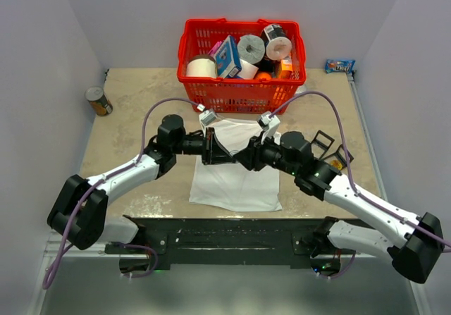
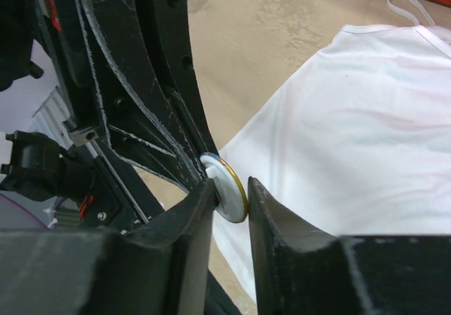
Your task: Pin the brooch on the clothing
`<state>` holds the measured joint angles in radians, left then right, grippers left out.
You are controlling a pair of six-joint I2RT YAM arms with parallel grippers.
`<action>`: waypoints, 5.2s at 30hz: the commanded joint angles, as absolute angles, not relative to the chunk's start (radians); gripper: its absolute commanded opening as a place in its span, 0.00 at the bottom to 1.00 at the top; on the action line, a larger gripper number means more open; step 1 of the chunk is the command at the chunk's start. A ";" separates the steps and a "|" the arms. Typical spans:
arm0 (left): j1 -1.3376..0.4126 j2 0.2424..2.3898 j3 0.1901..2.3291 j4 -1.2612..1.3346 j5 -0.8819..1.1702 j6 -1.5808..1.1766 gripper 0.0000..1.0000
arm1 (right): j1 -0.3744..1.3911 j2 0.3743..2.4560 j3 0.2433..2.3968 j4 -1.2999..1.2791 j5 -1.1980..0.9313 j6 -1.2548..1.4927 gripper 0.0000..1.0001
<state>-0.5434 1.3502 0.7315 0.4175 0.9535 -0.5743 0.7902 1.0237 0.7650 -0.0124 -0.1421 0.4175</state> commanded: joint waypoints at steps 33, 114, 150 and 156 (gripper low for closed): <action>-0.589 1.403 0.997 0.023 0.244 -0.268 0.00 | 0.627 1.278 0.893 -0.160 0.298 0.497 0.51; -0.767 2.091 1.287 0.057 0.112 -0.261 0.00 | 0.600 1.575 0.764 0.262 0.209 0.607 0.00; -0.686 2.094 1.289 0.141 0.417 -0.333 0.00 | 0.456 1.140 0.617 0.061 0.190 0.439 0.76; -0.661 2.095 1.276 0.202 0.507 -0.339 0.00 | 0.388 1.164 0.563 0.161 0.020 0.408 0.76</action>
